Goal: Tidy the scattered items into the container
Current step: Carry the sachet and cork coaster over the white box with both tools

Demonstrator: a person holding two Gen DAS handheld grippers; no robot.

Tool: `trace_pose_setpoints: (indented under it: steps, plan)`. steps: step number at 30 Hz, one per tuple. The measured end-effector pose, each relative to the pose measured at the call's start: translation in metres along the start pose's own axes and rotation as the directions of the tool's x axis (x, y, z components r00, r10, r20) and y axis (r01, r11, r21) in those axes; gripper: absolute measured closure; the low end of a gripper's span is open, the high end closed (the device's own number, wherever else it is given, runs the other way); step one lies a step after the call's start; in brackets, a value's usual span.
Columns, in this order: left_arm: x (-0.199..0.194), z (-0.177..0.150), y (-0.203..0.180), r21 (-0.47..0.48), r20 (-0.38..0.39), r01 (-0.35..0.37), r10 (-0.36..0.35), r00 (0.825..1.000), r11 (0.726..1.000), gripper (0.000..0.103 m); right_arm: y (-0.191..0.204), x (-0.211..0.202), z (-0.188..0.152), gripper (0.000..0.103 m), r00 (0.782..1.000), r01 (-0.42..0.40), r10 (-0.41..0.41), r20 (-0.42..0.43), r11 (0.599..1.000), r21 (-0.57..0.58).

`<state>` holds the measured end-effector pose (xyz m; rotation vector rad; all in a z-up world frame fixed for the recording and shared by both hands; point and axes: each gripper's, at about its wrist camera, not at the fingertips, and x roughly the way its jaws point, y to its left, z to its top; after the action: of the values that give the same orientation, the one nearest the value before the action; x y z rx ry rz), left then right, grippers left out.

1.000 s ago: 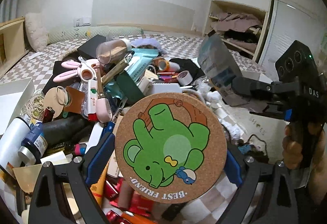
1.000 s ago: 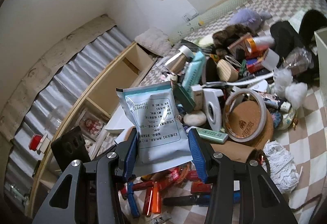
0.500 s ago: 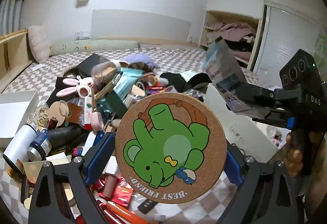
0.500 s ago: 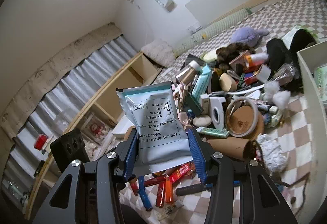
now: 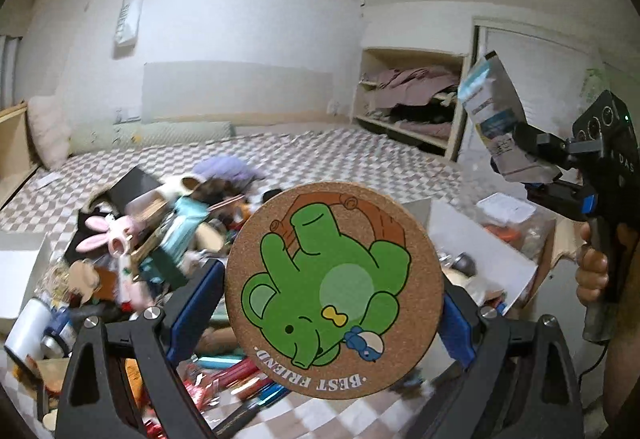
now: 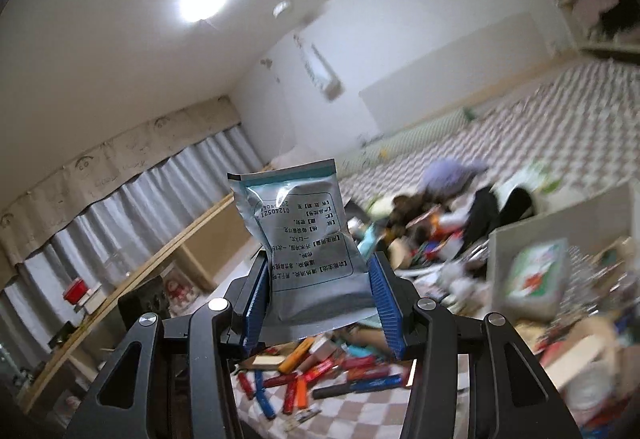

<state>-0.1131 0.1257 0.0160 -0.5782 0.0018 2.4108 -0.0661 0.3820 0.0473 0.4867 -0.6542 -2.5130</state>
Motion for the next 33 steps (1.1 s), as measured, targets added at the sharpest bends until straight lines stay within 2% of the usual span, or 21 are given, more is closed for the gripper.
trace_pose_setpoints:
  steps: [6,14,20,23,27,30,33]
  plan:
    - [0.011,0.023,-0.037,0.035,0.017,0.078,-0.078,0.997,0.996,0.007,-0.016,-0.042,0.017,0.053,0.993,0.106,-0.105,0.05,0.994,-0.029]
    - [0.034,0.041,-0.077,0.046,0.013,0.194,-0.195,0.981,0.98,0.007,-0.054,-0.071,0.02,0.053,0.969,0.248,-0.248,0.022,0.969,-0.018]
    - [0.052,0.039,-0.096,0.046,-0.015,0.239,-0.239,0.971,0.97,0.007,-0.1,-0.072,0.018,0.053,0.93,0.368,-0.367,-0.041,0.93,0.026]
    - [0.062,0.037,-0.104,0.049,-0.04,0.242,-0.24,0.97,0.969,0.007,-0.124,-0.065,0.015,0.053,0.914,0.402,-0.398,-0.079,0.914,0.057]
    - [0.074,0.038,-0.112,0.042,-0.059,0.256,-0.253,0.966,0.966,0.007,-0.152,-0.051,0.01,0.053,0.881,0.462,-0.449,-0.151,0.885,0.062]
    - [0.081,0.038,-0.118,0.04,-0.069,0.263,-0.26,0.963,0.964,0.007,-0.164,-0.043,0.004,0.053,0.859,0.497,-0.482,-0.173,0.866,0.051]
    - [0.089,0.038,-0.125,0.041,-0.083,0.267,-0.263,0.961,0.963,0.007,-0.171,-0.04,-0.002,0.053,0.849,0.508,-0.495,-0.185,0.861,0.027]
